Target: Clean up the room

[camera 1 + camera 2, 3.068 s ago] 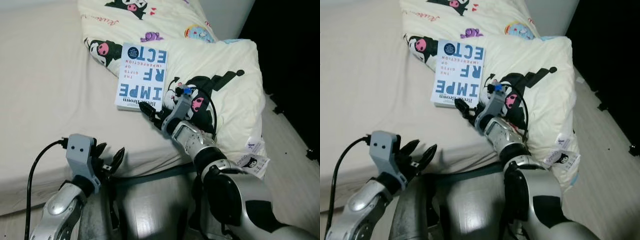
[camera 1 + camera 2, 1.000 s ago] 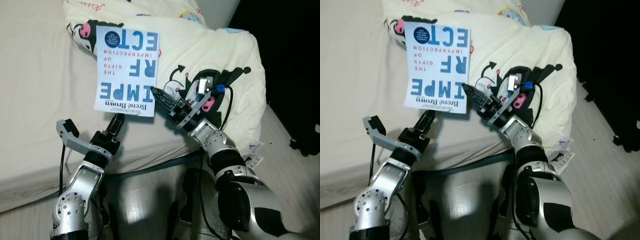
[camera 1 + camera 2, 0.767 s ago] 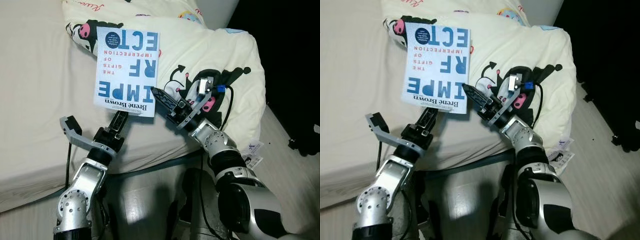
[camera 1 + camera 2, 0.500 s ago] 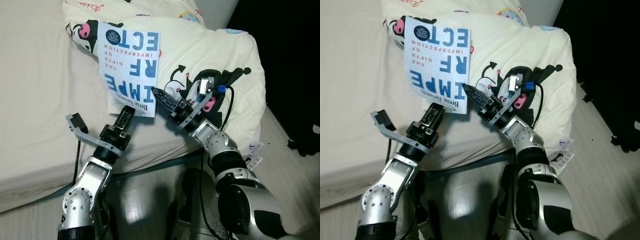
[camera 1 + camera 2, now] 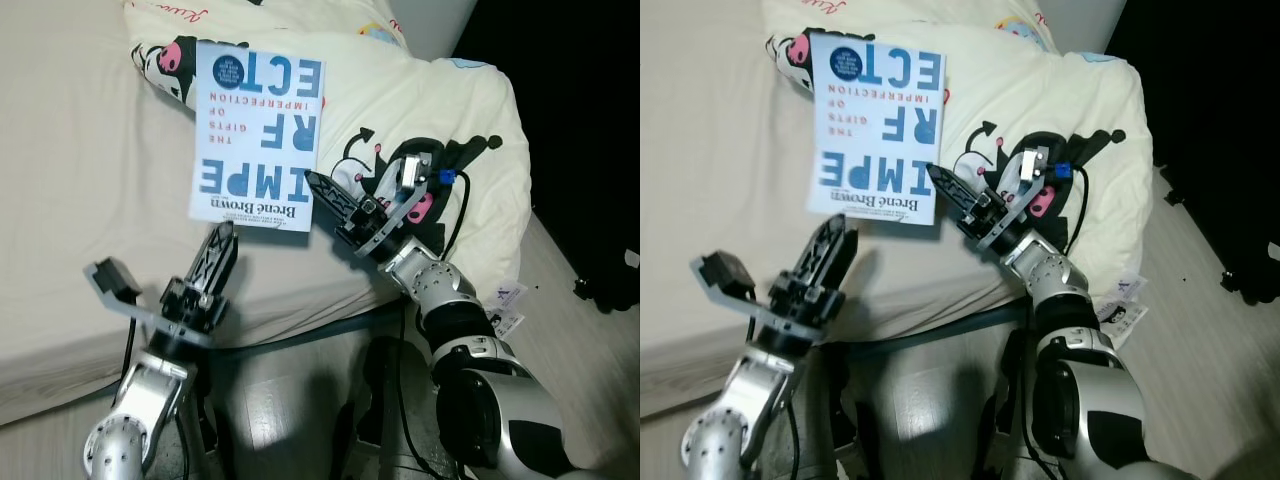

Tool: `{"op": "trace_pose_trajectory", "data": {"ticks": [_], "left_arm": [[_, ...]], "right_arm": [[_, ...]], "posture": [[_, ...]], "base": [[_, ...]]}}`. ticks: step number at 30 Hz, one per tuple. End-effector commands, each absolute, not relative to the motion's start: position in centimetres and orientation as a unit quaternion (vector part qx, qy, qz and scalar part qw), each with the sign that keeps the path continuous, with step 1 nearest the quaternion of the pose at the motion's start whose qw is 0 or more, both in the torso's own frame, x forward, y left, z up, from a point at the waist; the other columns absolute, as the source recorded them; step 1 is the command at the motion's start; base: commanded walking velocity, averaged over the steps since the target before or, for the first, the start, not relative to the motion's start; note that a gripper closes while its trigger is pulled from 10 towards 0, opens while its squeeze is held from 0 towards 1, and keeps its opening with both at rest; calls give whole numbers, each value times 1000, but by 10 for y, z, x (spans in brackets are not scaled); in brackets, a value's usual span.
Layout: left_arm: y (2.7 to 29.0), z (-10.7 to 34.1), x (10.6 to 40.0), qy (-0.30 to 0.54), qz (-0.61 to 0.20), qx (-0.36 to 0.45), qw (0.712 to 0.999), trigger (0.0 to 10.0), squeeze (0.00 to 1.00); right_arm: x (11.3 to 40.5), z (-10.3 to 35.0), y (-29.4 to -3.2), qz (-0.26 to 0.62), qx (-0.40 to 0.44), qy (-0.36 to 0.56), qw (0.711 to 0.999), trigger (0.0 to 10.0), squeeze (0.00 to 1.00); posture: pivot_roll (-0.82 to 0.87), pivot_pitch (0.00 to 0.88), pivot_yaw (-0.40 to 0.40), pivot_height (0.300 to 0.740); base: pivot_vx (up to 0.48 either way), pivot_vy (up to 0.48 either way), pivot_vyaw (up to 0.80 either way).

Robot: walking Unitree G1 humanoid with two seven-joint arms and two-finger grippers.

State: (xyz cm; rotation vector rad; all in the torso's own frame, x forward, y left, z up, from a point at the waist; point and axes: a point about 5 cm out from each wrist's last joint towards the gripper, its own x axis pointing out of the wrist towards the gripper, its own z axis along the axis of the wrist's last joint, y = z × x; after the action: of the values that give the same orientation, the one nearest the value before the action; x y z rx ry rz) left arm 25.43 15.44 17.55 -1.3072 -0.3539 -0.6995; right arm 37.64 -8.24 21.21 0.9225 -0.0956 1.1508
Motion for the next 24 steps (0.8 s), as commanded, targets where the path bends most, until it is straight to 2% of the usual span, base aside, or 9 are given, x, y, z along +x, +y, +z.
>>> {"op": "trace_pose_trajectory", "data": {"ticks": [1,5,6,11,14,15,16,19,24], "left_arm": [[146,178,247,-168,-340,-607,698,10000,0],[141,180,244,-162,-365,-599,694,10000,0],[137,178,246,-151,-361,-589,707,10000,0],[129,175,250,-134,-351,-573,728,10000,0],[104,167,259,-91,-322,-539,773,10000,0],[104,167,259,-91,-322,-539,773,10000,0],[98,161,263,-73,-296,-528,793,10000,0],[87,149,267,-43,-254,-528,809,10000,0],[72,141,269,-23,-229,-552,802,10000,0]], "right_arm": [[371,218,-67,563,425,-47,707,0,0],[371,218,-66,565,423,-46,707,0,0],[370,218,-65,568,422,-44,706,0,0],[369,218,-64,573,419,-42,703,0,0],[368,219,-64,578,418,-43,699,0,0],[368,219,-64,578,418,-43,699,0,0],[368,220,-64,580,418,-45,698,0,0],[369,223,-65,583,417,-49,696,0,0],[368,226,-64,589,416,-52,691,0,0]], "posture": [[110,368,-75,520],[110,366,-77,520],[110,366,-77,520],[110,361,-78,520],[109,354,-76,520],[109,354,-76,520],[109,354,-76,520],[105,358,-75,520],[99,364,-76,520]], "base": [[0,0,0],[0,0,0],[0,0,0],[0,0,0],[0,0,0],[0,0,0],[0,0,0],[0,0,0],[0,0,0]]}}
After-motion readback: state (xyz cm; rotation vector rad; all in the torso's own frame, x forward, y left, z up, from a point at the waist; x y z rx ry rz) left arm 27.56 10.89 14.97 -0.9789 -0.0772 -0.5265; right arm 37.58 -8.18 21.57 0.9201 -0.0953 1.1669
